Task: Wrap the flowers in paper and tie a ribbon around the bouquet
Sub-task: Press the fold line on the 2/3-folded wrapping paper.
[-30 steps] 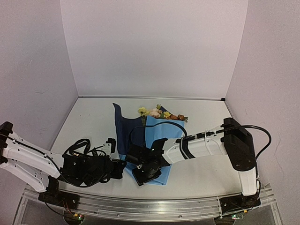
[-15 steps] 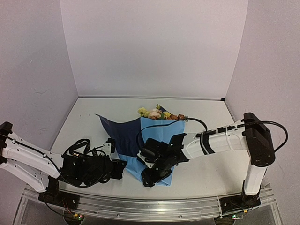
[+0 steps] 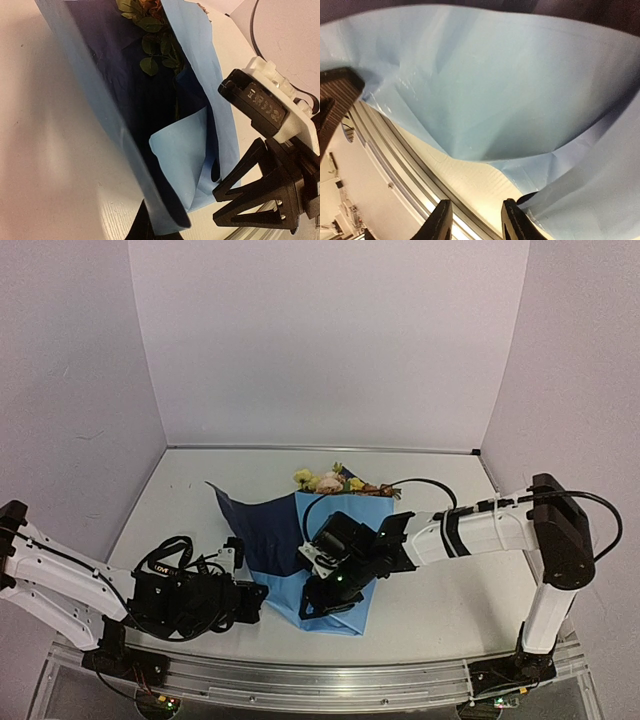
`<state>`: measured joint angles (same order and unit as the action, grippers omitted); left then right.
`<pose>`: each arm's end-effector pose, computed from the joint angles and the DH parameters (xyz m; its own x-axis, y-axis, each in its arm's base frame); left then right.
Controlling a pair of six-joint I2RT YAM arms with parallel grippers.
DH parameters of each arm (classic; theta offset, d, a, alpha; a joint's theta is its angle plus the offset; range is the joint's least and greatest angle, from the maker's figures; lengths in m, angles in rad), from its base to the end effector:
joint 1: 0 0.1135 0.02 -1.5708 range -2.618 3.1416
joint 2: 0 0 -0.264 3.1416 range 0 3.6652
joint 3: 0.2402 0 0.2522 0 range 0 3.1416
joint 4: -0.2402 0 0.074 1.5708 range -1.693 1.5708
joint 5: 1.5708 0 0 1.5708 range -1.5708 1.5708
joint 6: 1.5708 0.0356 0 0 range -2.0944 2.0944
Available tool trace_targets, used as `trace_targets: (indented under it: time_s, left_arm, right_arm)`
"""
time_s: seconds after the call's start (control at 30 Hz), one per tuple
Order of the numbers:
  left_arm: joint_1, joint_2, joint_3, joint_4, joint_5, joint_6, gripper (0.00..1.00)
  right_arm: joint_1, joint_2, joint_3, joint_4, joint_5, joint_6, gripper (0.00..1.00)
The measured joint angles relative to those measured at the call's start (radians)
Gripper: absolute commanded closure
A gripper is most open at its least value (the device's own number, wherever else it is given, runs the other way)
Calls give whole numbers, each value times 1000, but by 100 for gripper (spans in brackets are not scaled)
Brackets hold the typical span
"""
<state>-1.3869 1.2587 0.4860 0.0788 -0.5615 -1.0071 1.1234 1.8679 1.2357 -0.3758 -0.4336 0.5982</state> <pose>0.0618 -0.2288 0.1701 -0.7027 -0.1350 -0.6986 0.3058 0.8292 -0.4679 0.1540 0.3554 0.1797 -0.8177 -0.5228 -0.2408 -0.5501 0.5868 0.5941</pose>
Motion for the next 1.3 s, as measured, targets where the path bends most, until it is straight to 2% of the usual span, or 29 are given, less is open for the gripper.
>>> trace_targets:
  time_s: [0.13,0.37,0.5,0.57,0.7,0.8,0.97,1.1,1.3]
  left_arm:
    - [0,0,-9,1,-1,-30,98]
    - [0,12,-42,-27,-18,-146,95]
    - [0,41,-66,-37,-18,-221,95]
    - [0,56,-72,-44,-18,-247,95]
    - [0,66,-72,-45,-18,-276,95]
    - [0,67,-72,-45,-18,-285,95]
    - [0,67,-72,-44,-18,-289,95]
    - [0,67,-72,-44,-18,-282,95]
    - [0,64,-72,-42,-17,-245,95]
  right_arm:
    - [-18,0,-6,48,-67,26,57]
    - [-17,-7,-6,80,-183,35,56]
    - [-17,-64,-19,78,-238,27,56]
    - [-17,-109,-22,64,-250,10,60]
    - [-26,-201,-23,-9,-210,-39,78]
    - [-54,-205,-24,-35,-160,-34,86]
    - [-88,-76,9,-52,-76,1,93]
    - [-86,95,105,-42,-55,47,94]
    - [-86,240,197,-19,-53,109,94]
